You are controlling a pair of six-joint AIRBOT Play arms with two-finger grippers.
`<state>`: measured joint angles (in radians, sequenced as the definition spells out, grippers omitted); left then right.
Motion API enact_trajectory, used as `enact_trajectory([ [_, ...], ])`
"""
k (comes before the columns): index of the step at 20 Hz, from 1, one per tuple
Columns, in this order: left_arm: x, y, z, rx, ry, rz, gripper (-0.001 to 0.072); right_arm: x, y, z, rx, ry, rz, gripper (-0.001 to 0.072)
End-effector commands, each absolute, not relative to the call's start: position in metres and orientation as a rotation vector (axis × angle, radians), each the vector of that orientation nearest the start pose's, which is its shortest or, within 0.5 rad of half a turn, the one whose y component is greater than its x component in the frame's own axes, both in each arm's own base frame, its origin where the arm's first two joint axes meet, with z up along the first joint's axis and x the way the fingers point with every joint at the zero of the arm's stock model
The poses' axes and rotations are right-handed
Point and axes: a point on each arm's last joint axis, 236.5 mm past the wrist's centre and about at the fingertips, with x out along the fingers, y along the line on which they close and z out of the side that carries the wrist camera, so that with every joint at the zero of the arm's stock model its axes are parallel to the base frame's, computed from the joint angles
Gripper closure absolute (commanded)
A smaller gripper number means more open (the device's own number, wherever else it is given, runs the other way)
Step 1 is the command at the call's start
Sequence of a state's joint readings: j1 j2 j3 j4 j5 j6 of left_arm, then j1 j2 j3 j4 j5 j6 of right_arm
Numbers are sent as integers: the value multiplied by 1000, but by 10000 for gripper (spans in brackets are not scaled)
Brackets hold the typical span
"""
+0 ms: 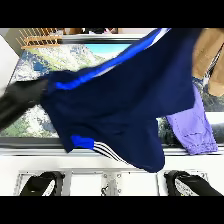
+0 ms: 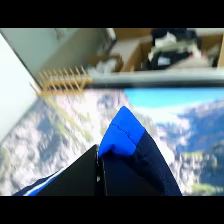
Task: Fold the clothes and pants, and hang the long-sleeved shirts on hangers.
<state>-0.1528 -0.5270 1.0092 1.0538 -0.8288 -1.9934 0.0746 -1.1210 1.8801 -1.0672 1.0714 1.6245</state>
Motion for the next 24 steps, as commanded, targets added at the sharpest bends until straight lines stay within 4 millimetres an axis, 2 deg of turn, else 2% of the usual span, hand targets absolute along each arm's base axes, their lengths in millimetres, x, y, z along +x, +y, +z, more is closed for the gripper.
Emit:
enact_trajectory([
  [1,356,-128,175,-784,642,-245,687,491,151,288,324,590,408,711],
  [3,404,-118,126,-755,634,-166,687,539,151,217,320,676,356,711],
  [5,447,-110,84,-737,662,-100,687,572,152,170,359,711,320,711],
  [6,465,-108,67,-739,696,-74,687,581,152,155,367,718,309,710],
  [8,498,-100,38,-752,767,-35,686,588,152,141,371,727,300,711],
  [11,529,-80,22,-741,812,-10,686,583,152,150,361,722,306,710],
  [14,538,-66,33,-669,844,-47,686,557,153,167,332,767,328,710],
  [16,534,-60,43,-606,875,-89,686,528,156,172,275,834,343,710],
  [18,523,-55,44,-565,936,-122,686,492,160,173,179,918,347,711],
  [20,504,-49,34,-545,1016,-139,686,456,166,173,79,981,344,711],
  [22,486,-40,21,-540,1056,-130,686,418,182,169,32,1038,371,710],
  [24,467,-30,7,-562,1086,-97,687,379,197,155,6,1115,402,710],
])
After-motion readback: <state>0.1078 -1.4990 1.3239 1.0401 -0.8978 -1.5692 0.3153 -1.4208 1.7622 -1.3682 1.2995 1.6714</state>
